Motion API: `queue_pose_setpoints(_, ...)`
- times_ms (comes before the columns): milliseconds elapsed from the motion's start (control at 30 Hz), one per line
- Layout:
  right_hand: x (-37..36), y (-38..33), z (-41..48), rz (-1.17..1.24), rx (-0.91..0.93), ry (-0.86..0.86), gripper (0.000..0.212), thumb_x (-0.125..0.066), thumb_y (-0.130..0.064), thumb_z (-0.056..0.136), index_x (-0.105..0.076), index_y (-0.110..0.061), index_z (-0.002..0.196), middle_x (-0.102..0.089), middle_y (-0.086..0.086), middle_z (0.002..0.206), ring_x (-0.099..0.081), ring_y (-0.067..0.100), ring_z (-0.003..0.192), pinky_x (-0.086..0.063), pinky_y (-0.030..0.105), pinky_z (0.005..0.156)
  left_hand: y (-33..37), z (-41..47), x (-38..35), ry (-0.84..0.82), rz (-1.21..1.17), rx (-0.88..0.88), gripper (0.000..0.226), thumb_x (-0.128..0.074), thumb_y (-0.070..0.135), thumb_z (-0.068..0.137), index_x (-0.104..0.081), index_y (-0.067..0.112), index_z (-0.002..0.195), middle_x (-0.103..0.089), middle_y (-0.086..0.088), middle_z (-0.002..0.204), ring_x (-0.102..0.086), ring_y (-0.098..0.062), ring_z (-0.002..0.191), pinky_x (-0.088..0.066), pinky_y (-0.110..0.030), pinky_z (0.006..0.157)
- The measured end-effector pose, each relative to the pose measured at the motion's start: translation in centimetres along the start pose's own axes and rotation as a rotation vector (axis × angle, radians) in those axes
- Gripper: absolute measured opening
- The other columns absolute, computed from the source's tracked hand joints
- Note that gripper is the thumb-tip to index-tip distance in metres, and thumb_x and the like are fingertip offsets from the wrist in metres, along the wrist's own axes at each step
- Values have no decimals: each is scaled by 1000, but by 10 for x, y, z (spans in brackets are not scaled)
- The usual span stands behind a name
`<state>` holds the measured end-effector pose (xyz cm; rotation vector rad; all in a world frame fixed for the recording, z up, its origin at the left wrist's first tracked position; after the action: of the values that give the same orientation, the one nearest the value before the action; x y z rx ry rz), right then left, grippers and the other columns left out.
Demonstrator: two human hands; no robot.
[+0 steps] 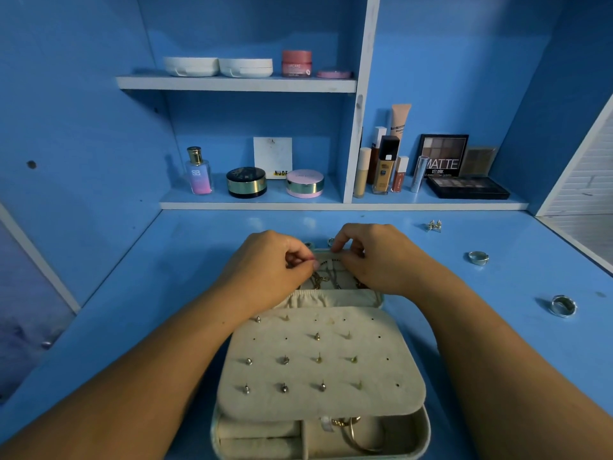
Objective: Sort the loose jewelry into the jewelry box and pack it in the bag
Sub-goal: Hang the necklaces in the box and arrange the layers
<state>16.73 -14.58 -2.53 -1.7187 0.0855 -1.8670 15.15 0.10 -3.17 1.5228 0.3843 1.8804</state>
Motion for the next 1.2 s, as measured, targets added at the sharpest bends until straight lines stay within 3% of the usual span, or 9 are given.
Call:
queue_pose_setpoints(167, 3, 2, -1, -16, -17, -14, 14, -56, -22, 85, -68, -25, 90, -61, -10, 74, -56, 16, 77, -47, 35, 78, 1, -1, 0, -30, -75, -6, 7, -73, 30, 84, -75, 32, 78, -64, 22, 61, -57, 8, 61, -42, -7, 57)
queue_pose_setpoints(333, 13, 9, -8, 8, -86, -86, 9, -60, -22, 83, -69, -21, 85, -56, -13, 68, -53, 6, 63, -42, 22, 57, 1, 0, -1, -71, -215, 31, 5, -75, 28, 83, -74, 30, 78, -67, 11, 65, -57, 2, 61, -49, -17, 64)
queue_pose_setpoints(500, 17, 2, -17, 78, -92, -194, 15, -61, -25, 86, -69, -14, 79, -56, -6, 59, -45, 0, 41, -35, 17, 44, 1, -1, -2, -75, -203, 34, 5, -75, 26, 83, -72, 31, 83, -65, 15, 65, -55, 5, 56, -43, -9, 57)
queue_pose_setpoints(567, 16, -8, -20, 192, -65, -247, 16, -62, -28, 84, -70, -15, 78, -55, 0, 60, -44, 4, 44, -37, 24, 49, 3, -1, -3, -79, -150, -5, 10, -73, 24, 85, -71, 31, 92, -66, 14, 76, -57, 4, 63, -43, -9, 58)
queue_pose_setpoints(667, 15, -24, -23, 291, 12, -296, 17, -62, -37, 76, -71, -22, 77, -64, 15, 79, -54, 32, 70, -44, 41, 63, 11, -3, -5, -139, -81, -95, 26, -67, 18, 89, -67, 33, 111, -60, 13, 99, -57, 1, 90, -48, -16, 77)
queue_pose_setpoints(733, 16, -31, -26, 352, 47, -318, 13, -63, -32, 80, -72, -23, 76, -59, 13, 72, -45, 26, 60, -38, 33, 58, 16, -4, -8, -199, -36, -144, 34, -63, 15, 91, -64, 39, 115, -55, 12, 105, -49, -4, 105, -44, -22, 87)
queue_pose_setpoints(833, 20, -33, -28, 399, 58, -316, 14, -60, -23, 84, -72, -18, 77, -49, 15, 63, -35, 9, 48, -29, 22, 49, 21, -7, -11, -259, -14, -163, 30, -64, 21, 92, -59, 50, 98, -52, 15, 107, -40, -6, 111, -38, -22, 93)
queue_pose_setpoints(1067, 20, -14, -19, 467, -12, -186, 51, -55, -51, 63, -64, -5, 83, -58, 27, 84, -48, 22, 72, -39, 37, 72, 21, -9, -15, -331, -60, -152, 14, -66, 28, 88, -66, 41, 83, -55, 19, 100, -45, -5, 112, -41, -34, 100)
queue_pose_setpoints(1200, 13, -8, -15, 491, -43, -210, 31, -62, -36, 84, -66, -5, 84, -61, 9, 73, -51, 18, 69, -41, 34, 71, 20, -7, -14, -293, -114, -153, 16, -71, 37, 86, -68, 38, 101, -59, 18, 105, -49, -6, 112, -44, -34, 100)
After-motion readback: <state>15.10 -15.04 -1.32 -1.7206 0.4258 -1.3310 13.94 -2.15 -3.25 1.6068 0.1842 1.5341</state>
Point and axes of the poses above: each hand's wrist, its own z-axis towards the middle knuckle, its own x-axis out of the back of the hand, y = z × x, the point moved 8 cm from there along z, towards the middle knuckle
